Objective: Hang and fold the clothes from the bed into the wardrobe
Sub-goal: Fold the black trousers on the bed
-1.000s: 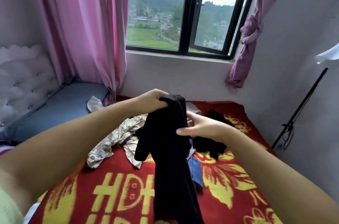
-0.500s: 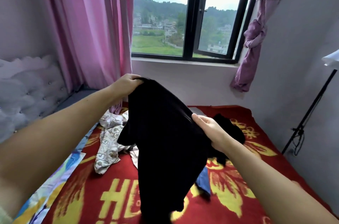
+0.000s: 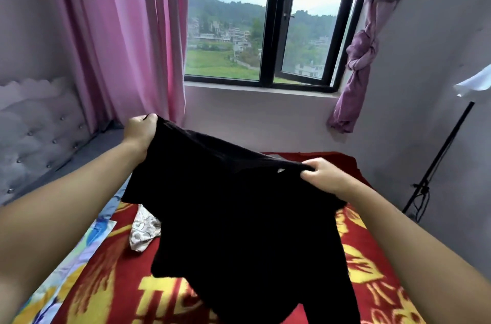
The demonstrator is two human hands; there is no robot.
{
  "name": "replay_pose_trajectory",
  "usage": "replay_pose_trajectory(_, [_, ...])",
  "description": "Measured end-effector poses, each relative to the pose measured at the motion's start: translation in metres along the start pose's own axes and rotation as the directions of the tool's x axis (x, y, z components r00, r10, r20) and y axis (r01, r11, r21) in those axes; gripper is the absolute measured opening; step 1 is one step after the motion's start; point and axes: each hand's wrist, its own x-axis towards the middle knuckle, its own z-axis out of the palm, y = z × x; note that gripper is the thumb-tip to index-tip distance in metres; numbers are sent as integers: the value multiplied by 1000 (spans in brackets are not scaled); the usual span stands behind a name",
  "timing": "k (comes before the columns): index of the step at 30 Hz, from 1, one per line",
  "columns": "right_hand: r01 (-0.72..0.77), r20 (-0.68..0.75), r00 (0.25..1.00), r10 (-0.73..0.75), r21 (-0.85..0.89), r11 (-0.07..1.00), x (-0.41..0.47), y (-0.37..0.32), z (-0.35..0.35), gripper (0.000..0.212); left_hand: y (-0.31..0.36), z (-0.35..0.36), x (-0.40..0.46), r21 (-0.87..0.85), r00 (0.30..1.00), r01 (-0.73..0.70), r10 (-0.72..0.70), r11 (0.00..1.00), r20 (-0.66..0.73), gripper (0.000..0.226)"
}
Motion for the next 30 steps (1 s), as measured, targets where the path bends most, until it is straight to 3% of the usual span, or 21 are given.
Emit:
replay_pose_trajectory(2, [46, -114, 992, -53, -58, 997, 5, -9, -6, 24, -9, 0, 0, 60, 1000, -9, 9, 998, 7, 21])
replay_pose_trajectory(6, [59, -182, 983, -13, 247, 967, 7, -29, -13, 31, -20, 0, -8, 191, 993, -64, 44, 979, 107, 19])
replay_pose_trajectory(8, [67, -147, 989, -19, 326, 943, 7, -43, -18, 32, -16, 2, -24, 258, 964, -160, 95, 953, 247, 21])
replay_pose_trajectory(10, [95, -107, 992, -66, 296, 951, 6, -57, -19, 31, -3, 13, -54, 165, 841, -256, 135, 953, 524, 19])
replay_pose_trajectory(12, [146, -100, 987, -128, 205, 968, 7, -71, -15, 28, 11, 35, -92, 34, 618, -317, 179, 948, 766, 23])
replay_pose_trajectory(13, [182, -101, 981, -168, 152, 971, 8, -78, -11, 28, 16, 50, -112, -2, 532, -333, 190, 943, 825, 30])
replay_pose_trajectory(14, [223, -102, 972, -213, 99, 970, 9, -84, -7, 27, 19, 67, -131, -19, 491, -353, 203, 935, 847, 34])
replay_pose_trajectory(15, [257, -108, 962, -251, 46, 965, 10, -89, -2, 27, 20, 83, -147, -24, 504, -380, 229, 924, 833, 34])
replay_pose_trajectory(18, [289, -187, 931, -315, -153, 945, 10, -92, 7, 23, 21, 114, -170, -16, 664, -410, 311, 912, 681, 11])
replay_pose_trajectory(20, [257, -235, 916, -327, -283, 924, 8, -84, 5, 18, 21, 123, -170, 53, 706, -459, 328, 887, 628, 11])
replay_pose_trajectory(23, [117, -286, 916, -283, -483, 868, 1, -70, -2, 16, 23, 129, -165, 150, 687, -527, 316, 836, 654, 11])
replay_pose_trajectory(28, [22, -332, 899, -287, -618, 786, -2, -60, -9, 27, 20, 138, -155, 305, 611, -597, 176, 742, 772, 15])
replay_pose_trajectory(30, [-14, -325, 905, -274, -666, 746, 0, -58, -15, 32, 14, 132, -147, 382, 645, -610, 154, 694, 749, 16])
